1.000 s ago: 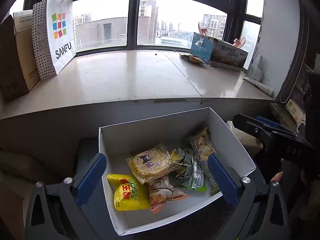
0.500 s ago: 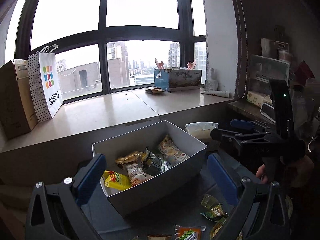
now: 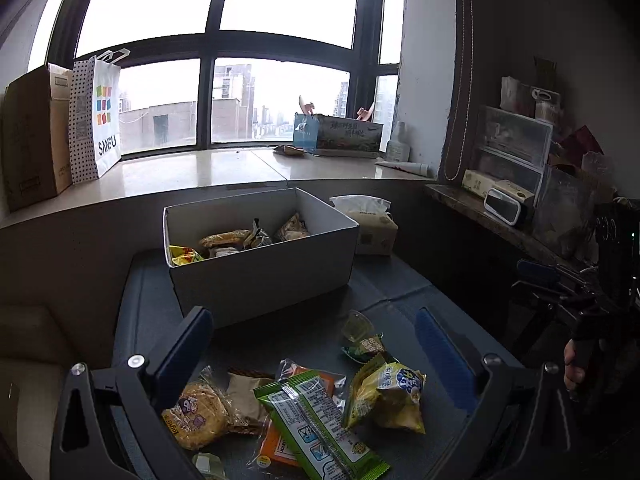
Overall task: Organize snacks
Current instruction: 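Move both tools back over the remaining snacks on the table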
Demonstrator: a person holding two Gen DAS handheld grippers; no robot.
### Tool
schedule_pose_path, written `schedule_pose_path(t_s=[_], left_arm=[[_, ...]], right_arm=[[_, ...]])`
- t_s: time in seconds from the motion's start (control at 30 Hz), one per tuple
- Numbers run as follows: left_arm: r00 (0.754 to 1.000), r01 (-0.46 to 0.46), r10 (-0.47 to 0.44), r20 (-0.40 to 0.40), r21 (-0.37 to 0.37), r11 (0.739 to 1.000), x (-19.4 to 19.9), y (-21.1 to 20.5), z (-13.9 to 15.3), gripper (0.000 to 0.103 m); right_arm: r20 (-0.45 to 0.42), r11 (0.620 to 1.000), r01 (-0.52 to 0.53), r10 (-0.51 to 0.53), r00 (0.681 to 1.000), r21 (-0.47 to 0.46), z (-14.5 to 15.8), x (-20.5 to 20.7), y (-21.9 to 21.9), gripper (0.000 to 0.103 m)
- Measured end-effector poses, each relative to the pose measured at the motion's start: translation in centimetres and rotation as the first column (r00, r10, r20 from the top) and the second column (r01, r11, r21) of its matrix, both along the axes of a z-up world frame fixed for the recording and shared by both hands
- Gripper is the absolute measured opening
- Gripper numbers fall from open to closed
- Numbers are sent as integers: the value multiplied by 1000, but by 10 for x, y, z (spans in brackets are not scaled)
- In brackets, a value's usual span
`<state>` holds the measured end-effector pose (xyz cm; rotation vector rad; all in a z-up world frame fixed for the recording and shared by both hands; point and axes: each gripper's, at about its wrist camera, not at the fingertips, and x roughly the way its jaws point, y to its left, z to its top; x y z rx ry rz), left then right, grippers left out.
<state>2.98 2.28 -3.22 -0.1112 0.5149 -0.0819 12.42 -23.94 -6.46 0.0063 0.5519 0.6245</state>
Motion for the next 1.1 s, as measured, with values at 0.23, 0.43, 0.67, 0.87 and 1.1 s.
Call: schedule_pose_path(t_s=[0.23, 0.43, 0.67, 0.87, 1.1], left_arm=[[999, -19, 18, -31, -20, 1000, -12, -1, -14, 103], [996, -60, 56, -64, -77, 995, -15, 13, -22, 103], [997, -50, 47, -65, -44, 998, -19, 10, -29, 103], [995, -56, 52, -79, -39, 998, -23, 16, -34, 103], [993, -77, 75, -89, -17, 997, -30, 25, -37, 103]], right_arm=[[-149, 995, 66, -54, 987, 76, -34, 4, -27, 103], [-195, 995, 42, -22, 981, 96, -45, 6, -22, 103], [-247, 1000, -12, 19, 969, 28, -56, 13, 3, 103], [-275, 994, -93, 76, 958, -49, -66, 48, 45, 103], [-303, 952, -235, 169, 938, -194, -92, 115, 116, 103]])
